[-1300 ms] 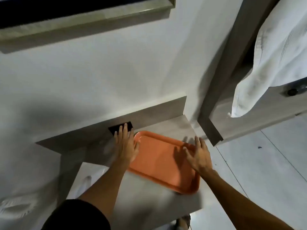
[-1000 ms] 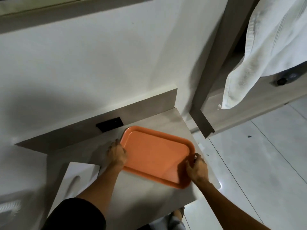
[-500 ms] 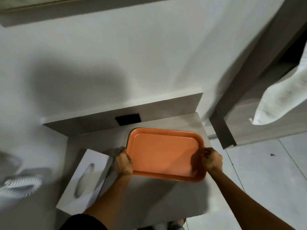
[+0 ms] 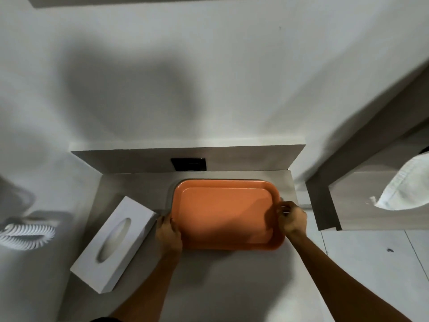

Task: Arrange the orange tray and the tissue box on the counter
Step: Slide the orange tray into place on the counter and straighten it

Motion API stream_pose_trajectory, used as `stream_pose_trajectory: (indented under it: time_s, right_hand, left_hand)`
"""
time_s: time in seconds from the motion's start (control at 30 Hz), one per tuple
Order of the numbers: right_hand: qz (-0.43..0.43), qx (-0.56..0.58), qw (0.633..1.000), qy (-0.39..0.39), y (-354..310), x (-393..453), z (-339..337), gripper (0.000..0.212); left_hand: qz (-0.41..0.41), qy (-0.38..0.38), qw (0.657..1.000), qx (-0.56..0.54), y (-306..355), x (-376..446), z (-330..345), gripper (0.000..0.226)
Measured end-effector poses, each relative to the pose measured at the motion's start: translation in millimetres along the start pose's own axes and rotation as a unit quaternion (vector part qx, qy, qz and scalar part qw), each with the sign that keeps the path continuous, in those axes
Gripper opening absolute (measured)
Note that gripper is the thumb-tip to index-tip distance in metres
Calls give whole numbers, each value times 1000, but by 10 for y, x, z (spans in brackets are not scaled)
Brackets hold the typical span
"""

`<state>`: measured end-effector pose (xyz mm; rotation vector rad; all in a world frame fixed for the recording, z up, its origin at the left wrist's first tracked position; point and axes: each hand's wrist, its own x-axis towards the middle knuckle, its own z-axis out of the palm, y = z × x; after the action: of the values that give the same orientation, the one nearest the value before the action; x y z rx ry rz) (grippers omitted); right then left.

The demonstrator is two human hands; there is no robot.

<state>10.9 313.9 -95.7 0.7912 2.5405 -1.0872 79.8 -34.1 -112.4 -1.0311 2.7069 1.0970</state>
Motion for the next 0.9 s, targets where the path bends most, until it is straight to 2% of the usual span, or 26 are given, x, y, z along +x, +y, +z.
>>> stream_pose_trajectory:
  time_s: [0.13, 0.2, 0.3, 0.33, 0.4, 0.47, 0.5, 0.53, 0.63, 0.8, 0.9]
  right_hand:
    - [1, 43, 999, 13, 30, -32, 30, 32]
    - [-26, 56, 998, 29, 66, -100, 47, 41]
    - [-167, -33, 983, 74, 248, -341, 139, 56]
    - [-241, -76, 965, 73, 353, -440, 200, 60]
    - [-385, -170, 907, 3, 586, -632, 345, 67]
    - [-474, -250, 841, -77, 861, -748, 471, 71]
    - [-493, -275, 820, -92, 1001, -783, 516, 72]
    - [-497, -294, 811, -92, 1122, -812, 544, 72]
    - [-474, -329, 814, -64, 1309, -896, 578, 72]
    - [-468, -355, 808, -45, 1334, -1015, 674, 71]
    - [-446, -361, 818, -48, 1314, -1069, 719, 72]
  left_hand:
    - [34, 24, 999, -31, -71, -110, 28, 41]
    - [80, 32, 996, -17, -117, -280, 69, 57]
    - [234, -9, 970, 71, -279, -520, 154, 75]
    - [291, -31, 951, 104, -364, -577, 192, 77]
    - [364, -76, 917, 145, -555, -659, 255, 79]
    - [385, -108, 903, 160, -751, -723, 294, 81]
    - [383, -118, 900, 170, -844, -754, 299, 82]
    - [381, -123, 899, 178, -921, -780, 295, 84]
    - [379, -133, 893, 202, -1040, -805, 249, 86]
    - [386, -146, 884, 221, -981, -802, 213, 87]
    - [385, -163, 883, 214, -938, -809, 216, 85]
